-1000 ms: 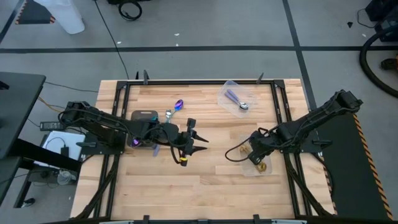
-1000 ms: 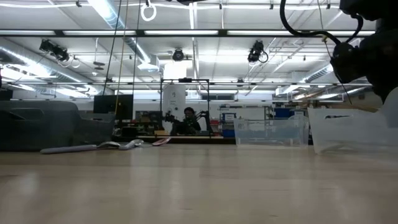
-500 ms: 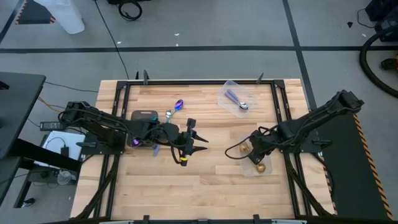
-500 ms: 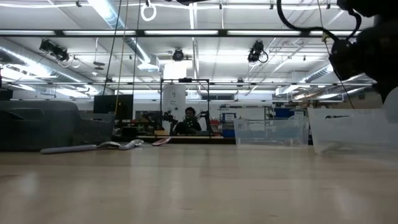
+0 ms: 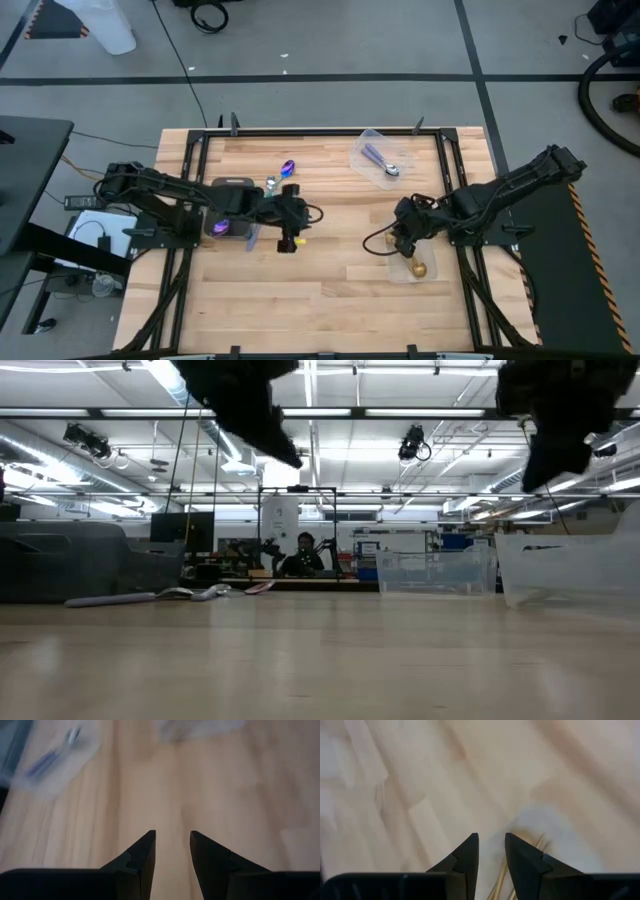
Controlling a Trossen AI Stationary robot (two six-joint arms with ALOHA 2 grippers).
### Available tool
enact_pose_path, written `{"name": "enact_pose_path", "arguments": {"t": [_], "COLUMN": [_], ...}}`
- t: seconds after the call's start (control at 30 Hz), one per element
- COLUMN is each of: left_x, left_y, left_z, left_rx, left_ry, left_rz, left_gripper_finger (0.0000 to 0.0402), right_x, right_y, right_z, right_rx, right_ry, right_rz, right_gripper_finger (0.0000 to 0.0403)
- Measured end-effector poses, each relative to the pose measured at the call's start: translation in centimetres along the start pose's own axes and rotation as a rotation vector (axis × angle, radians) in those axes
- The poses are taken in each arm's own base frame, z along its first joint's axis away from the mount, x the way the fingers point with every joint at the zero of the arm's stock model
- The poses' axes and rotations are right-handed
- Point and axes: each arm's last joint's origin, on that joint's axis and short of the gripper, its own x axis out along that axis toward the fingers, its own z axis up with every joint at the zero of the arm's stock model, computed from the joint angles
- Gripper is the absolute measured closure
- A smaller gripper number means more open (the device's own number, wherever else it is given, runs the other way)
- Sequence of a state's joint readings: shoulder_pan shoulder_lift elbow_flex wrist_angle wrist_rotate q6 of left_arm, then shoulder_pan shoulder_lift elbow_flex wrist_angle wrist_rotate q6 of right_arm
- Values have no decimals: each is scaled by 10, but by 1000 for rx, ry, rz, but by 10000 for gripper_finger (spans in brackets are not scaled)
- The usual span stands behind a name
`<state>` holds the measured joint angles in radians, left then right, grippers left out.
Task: Sort silverware by color (type)
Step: Put the blue spoon into the black bin
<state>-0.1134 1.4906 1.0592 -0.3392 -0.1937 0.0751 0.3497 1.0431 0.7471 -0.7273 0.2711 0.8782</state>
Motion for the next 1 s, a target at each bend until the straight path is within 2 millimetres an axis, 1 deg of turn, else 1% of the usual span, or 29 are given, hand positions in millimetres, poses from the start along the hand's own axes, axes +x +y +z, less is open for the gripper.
{"name": "enact_pose_path", "arguments": {"t": [0.13, 0.3, 0.43, 0.53, 0.67, 0.73, 0.8, 0.93, 1.0], "left_x": [4, 13, 28, 42, 50, 49, 48, 44, 45], "left_y": [17, 42, 61, 77, 95, 102, 110, 121, 124], "left_z": [-8, -13, -25, -37, -51, -57, -61, -72, -78], "left_rx": [-97, -243, -303, -358, -434, -457, -493, -553, -580], "left_ry": [70, 95, 159, 220, 289, 336, 345, 422, 461], "left_rz": [99, 175, 221, 260, 304, 318, 336, 364, 374], "left_gripper_finger": [272, 272, 272, 272, 272, 272, 272, 272, 272], "right_x": [-10, -24, -35, -41, -37, -34, -32, -30, -30], "right_y": [2, 3, 2, -2, -11, -15, -19, -22, -21], "right_z": [17, 40, 59, 70, 76, 78, 77, 78, 79], "right_rx": [-106, -274, -372, -390, -362, -387, -386, -385, -394], "right_ry": [-146, -310, -397, -452, -486, -488, -480, -466, -462], "right_rz": [-79, -190, -280, -380, -468, -502, -519, -512, -492], "right_gripper_finger": [298, 298, 298, 298, 298, 298, 298, 298, 298]}}
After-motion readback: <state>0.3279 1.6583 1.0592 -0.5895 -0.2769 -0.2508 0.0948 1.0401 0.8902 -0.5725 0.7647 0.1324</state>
